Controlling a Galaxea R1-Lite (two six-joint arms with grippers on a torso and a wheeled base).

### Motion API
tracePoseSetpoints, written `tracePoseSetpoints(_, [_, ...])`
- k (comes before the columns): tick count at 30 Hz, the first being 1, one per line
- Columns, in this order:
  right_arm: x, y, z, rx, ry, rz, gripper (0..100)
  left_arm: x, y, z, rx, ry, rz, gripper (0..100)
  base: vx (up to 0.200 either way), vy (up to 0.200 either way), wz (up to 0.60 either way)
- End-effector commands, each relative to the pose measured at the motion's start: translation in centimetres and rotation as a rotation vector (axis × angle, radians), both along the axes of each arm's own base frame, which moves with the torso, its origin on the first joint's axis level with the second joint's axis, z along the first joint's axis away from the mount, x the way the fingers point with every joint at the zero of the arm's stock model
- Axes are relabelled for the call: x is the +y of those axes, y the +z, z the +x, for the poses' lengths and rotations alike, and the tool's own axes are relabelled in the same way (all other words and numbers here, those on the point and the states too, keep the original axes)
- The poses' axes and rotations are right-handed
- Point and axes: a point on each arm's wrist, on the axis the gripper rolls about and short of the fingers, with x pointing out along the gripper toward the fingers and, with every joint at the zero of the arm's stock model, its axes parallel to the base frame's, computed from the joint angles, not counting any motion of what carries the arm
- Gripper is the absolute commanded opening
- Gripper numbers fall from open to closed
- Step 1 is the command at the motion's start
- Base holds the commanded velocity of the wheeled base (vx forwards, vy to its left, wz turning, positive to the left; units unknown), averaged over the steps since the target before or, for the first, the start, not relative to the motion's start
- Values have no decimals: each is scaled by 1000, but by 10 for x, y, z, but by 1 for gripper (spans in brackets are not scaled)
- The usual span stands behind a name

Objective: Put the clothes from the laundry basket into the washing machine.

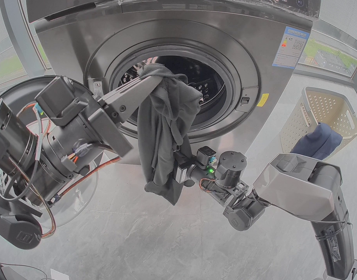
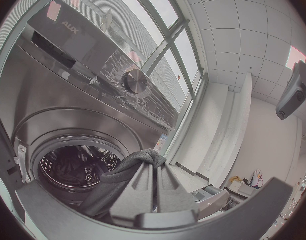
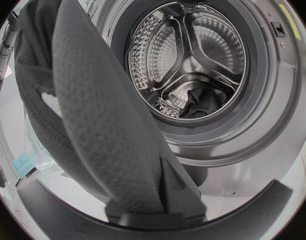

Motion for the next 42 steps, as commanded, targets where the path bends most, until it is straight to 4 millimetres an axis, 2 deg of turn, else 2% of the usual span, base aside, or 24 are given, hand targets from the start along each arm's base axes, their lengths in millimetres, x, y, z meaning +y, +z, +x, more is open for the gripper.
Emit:
tracePoseSetpoints(1, [-13,16,-9,-2,-14,2,0,13,-7,7,20,65,11,0,0,0,0])
tracePoseSetpoints(6, [-42,40,-23,-5,-46,6,0,32,-25,3,79,128,50,0,0,0,0])
tracePoseSetpoints(9, [-61,65,-34,-30,-61,27,0,42,-53,-6,167,135,121,0,0,0,0])
tracePoseSetpoints(11, [-66,79,-40,-52,-62,44,0,45,-69,-10,222,133,160,0,0,0,0])
tracePoseSetpoints(12, [-66,80,-40,-54,-62,46,0,45,-70,-11,226,132,163,0,0,0,0])
tracePoseSetpoints(13, [-69,92,-45,-73,-64,64,0,46,-86,-13,289,128,209,0,0,0,0])
tracePoseSetpoints(14, [-69,94,-45,-76,-64,66,0,46,-88,-13,301,128,217,0,0,0,0])
tracePoseSetpoints(17, [-68,105,-52,-96,-58,89,0,38,-125,0,420,133,313,0,0,0,0])
tracePoseSetpoints(19, [-68,108,-53,-100,-56,97,0,37,-132,2,434,135,330,0,0,0,0])
tracePoseSetpoints(20, [-66,112,-57,-103,-46,111,0,33,-143,5,458,131,356,0,0,0,0])
tracePoseSetpoints(23, [-63,118,-63,-110,-35,126,0,27,-161,12,492,131,385,0,0,0,0])
tracePoseSetpoints(28, [-59,120,-67,-112,-24,133,0,22,-181,25,525,144,423,0,0,0,0])
tracePoseSetpoints(33, [-58,124,-68,-121,-23,139,0,22,-187,27,545,146,435,0,0,0,0])
tracePoseSetpoints(34, [-59,124,-68,-123,-24,140,0,22,-188,26,551,145,438,100,0,0,0])
tracePoseSetpoints(42, [-56,128,-64,-134,-25,151,0,34,-203,-5,614,108,556,100,0,0,0])
